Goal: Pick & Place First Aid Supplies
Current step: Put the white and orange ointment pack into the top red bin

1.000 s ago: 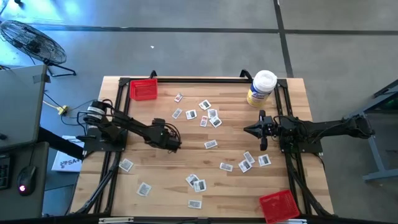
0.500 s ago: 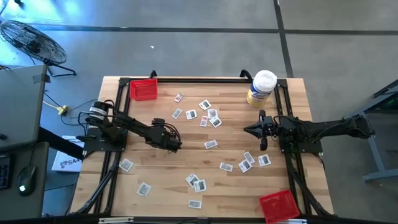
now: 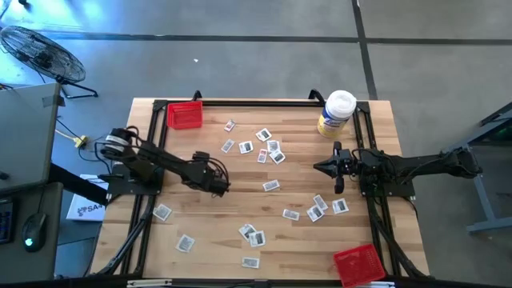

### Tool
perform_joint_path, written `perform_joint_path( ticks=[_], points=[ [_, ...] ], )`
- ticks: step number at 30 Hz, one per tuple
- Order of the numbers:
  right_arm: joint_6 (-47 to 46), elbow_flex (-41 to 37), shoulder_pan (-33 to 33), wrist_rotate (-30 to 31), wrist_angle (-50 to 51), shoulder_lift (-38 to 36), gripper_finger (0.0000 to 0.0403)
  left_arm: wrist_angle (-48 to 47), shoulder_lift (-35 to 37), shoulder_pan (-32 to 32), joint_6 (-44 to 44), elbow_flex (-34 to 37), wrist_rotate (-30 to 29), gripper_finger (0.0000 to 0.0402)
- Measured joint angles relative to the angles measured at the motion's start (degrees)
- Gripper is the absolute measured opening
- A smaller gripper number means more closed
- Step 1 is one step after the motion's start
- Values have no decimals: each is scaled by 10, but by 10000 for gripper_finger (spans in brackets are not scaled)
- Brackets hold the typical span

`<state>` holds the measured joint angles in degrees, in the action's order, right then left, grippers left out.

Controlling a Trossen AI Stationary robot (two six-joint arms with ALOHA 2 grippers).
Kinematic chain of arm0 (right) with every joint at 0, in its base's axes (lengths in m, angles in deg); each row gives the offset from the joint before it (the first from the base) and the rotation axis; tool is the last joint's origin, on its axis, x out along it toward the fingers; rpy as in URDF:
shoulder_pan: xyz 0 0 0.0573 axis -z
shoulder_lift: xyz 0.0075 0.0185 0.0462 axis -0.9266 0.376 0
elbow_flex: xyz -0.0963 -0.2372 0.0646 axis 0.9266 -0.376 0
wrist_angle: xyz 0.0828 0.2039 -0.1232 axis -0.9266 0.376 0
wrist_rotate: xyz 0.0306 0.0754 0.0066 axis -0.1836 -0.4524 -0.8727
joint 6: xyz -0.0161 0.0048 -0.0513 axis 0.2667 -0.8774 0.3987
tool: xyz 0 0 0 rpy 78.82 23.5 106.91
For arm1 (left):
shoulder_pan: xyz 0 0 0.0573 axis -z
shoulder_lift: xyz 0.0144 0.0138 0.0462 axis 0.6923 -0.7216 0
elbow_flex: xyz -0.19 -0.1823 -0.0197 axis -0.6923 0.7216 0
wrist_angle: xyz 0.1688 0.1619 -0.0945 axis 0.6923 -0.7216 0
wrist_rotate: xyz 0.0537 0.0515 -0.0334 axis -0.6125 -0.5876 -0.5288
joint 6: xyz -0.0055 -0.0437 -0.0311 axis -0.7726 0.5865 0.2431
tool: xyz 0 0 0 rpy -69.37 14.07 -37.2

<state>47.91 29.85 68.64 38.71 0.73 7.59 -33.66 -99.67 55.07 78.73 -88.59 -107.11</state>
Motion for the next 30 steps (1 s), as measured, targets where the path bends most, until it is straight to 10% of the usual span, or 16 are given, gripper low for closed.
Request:
perform_joint_path(
  ticks=[13,30],
  points=[
    [0,0,0,0,0,0,12,-25,81,-38,-84,-2,-44,0],
    [0,0,0,0,0,0,12,-27,101,-318,-445,-153,-110,0]
  ],
)
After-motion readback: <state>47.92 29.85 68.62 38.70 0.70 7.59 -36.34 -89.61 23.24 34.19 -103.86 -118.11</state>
